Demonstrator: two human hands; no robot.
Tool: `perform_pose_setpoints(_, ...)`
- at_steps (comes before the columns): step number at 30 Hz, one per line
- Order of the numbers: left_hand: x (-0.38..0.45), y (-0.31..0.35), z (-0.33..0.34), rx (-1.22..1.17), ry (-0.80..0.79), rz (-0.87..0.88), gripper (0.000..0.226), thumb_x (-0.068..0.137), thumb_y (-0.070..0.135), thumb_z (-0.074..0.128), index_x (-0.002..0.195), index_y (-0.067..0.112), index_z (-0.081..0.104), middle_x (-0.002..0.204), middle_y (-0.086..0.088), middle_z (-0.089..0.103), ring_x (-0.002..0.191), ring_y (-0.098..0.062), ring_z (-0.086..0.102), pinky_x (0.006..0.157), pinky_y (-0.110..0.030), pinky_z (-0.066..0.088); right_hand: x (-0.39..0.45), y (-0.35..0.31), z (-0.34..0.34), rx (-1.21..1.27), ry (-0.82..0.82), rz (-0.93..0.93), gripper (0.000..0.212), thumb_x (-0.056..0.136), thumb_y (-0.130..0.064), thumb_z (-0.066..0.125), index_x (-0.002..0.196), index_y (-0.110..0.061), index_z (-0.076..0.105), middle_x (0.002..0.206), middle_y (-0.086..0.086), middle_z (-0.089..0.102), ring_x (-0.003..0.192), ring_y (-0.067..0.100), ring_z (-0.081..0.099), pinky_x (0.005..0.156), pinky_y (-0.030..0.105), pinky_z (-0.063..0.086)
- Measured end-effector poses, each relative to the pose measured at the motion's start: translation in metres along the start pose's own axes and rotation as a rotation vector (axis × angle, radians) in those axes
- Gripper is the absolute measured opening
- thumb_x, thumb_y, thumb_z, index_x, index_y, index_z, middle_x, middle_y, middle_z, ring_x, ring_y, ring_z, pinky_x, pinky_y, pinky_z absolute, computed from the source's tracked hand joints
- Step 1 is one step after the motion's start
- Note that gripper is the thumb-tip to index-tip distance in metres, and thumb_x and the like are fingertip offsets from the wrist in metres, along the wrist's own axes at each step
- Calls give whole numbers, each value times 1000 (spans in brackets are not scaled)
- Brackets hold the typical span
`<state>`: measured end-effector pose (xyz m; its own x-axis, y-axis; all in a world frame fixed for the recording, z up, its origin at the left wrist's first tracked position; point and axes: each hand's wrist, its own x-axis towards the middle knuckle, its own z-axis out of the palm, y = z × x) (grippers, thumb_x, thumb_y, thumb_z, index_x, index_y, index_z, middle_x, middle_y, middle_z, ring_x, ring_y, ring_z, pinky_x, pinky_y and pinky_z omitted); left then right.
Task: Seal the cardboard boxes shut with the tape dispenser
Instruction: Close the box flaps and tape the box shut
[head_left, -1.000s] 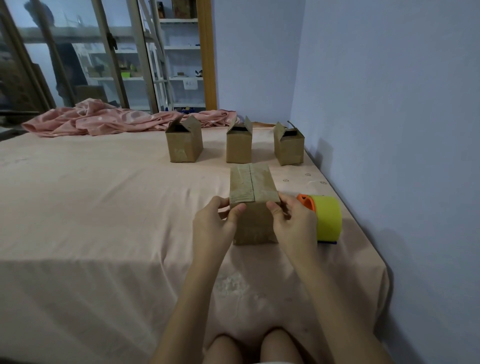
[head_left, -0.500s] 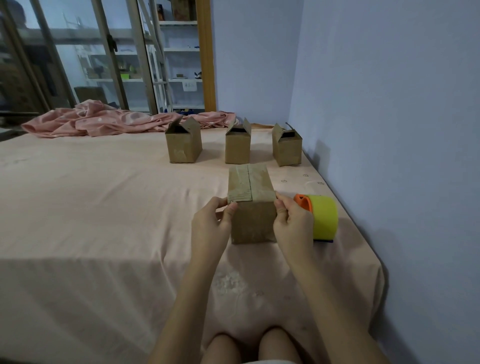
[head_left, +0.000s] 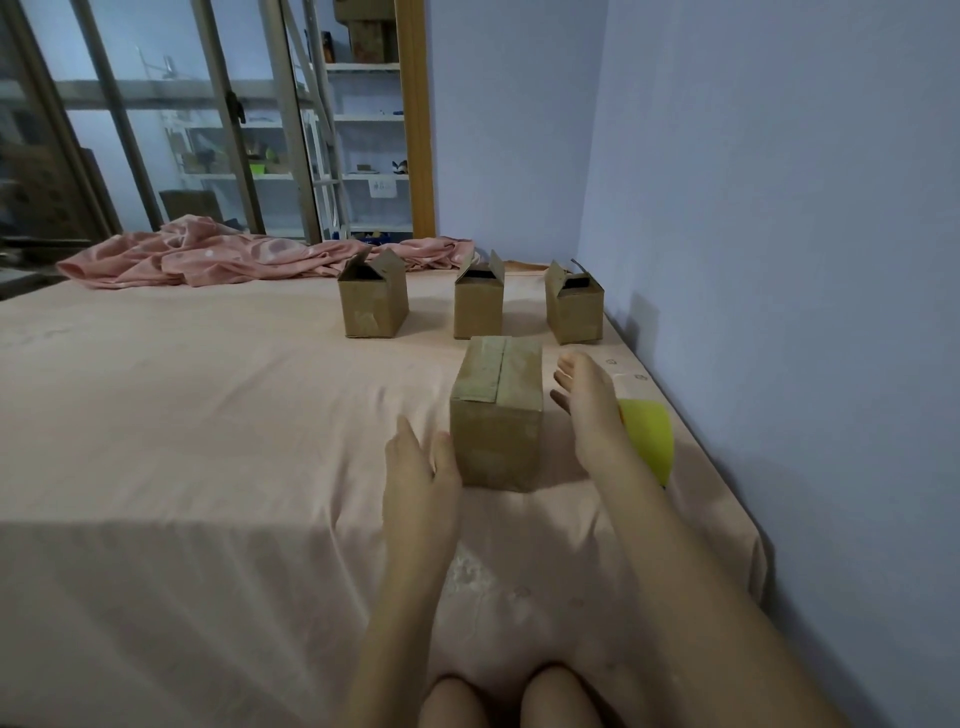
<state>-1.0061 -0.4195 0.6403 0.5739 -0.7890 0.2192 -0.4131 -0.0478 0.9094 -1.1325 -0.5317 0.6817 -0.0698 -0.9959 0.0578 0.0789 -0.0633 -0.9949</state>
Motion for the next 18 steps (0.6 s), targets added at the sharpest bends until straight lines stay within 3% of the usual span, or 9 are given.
perform_pose_setpoints(1, -13, -1, 2, -48, 24, 50, 52, 99, 37, 37, 148, 27, 23, 148, 10, 34, 132, -9, 37, 99, -19, 30, 11, -5, 5, -6, -7, 39, 43, 96, -31, 35, 126, -6, 52, 134, 15, 51, 121, 27, 49, 105, 44, 39)
perform_pose_setpoints(3, -39, 3, 9, -150, -26, 152, 45, 98, 33, 40, 139, 46, 30, 137, 28, 39, 122, 6, 41, 98, -12, 33, 29, -9, 15, -66, -20, 86, 47, 99, -33, 29, 135, -8, 45, 136, 8, 48, 124, 24, 44, 103, 37, 35)
perform_pose_setpoints(5, -56, 3, 20, -178, -118, 180, 49, 98, 29, 43, 144, 37, 29, 142, 21, 37, 128, 3, 36, 107, -21, 33, 38, -9, 21, -66, -26, 166, 45, 100, -37, 27, 130, -10, 47, 117, 3, 49, 110, 21, 46, 91, 31, 32)
perform_pose_setpoints(7, -61, 3, 30, -122, -184, 190, 54, 98, 27, 43, 148, 26, 23, 152, 14, 25, 134, 7, 20, 109, -12, 19, 40, -7, 24, -40, -35, 239, 38, 100, -40, 24, 107, -14, 52, 97, -1, 50, 90, 16, 48, 82, 28, 32)
perform_pose_setpoints(8, -61, 3, 33, -98, -206, 192, 56, 98, 28, 43, 149, 24, 20, 154, 14, 19, 134, 10, 15, 106, -8, 14, 39, -4, 25, -35, -59, 258, 42, 100, -41, 22, 105, -14, 53, 97, 1, 53, 90, 16, 49, 82, 29, 34)
perform_pose_setpoints(11, -55, 4, 38, -64, -218, 157, 59, 98, 30, 42, 150, 25, 14, 158, 11, 5, 136, 6, 5, 105, -12, 13, 36, 7, 27, -38, -103, 301, 54, 99, -44, 20, 130, -10, 50, 127, 7, 54, 120, 25, 45, 94, 34, 31)
perform_pose_setpoints(13, -50, 2, 37, -62, -197, 130, 61, 98, 31, 45, 150, 26, 14, 159, 8, 1, 139, 3, 3, 106, -15, 13, 31, 6, 27, -38, -95, 274, 54, 99, -42, 21, 131, -10, 50, 131, 7, 53, 119, 23, 46, 89, 33, 30)
perform_pose_setpoints(16, -39, 2, 30, -53, -135, 147, 63, 95, 33, 49, 150, 24, 20, 156, 4, 18, 142, -9, 15, 112, -23, 15, 18, -3, 24, -24, -84, 206, 45, 98, -35, 23, 117, -11, 56, 121, 6, 58, 95, 13, 51, 73, 27, 35)
perform_pose_setpoints(18, -23, 5, 23, -160, -94, 173, 57, 91, 31, 53, 143, 25, 31, 140, 5, 43, 128, -10, 41, 108, -38, 36, 1, -7, 20, -60, -65, 113, 36, 98, -32, 27, 115, -17, 55, 113, 1, 58, 90, 7, 49, 69, 26, 36)
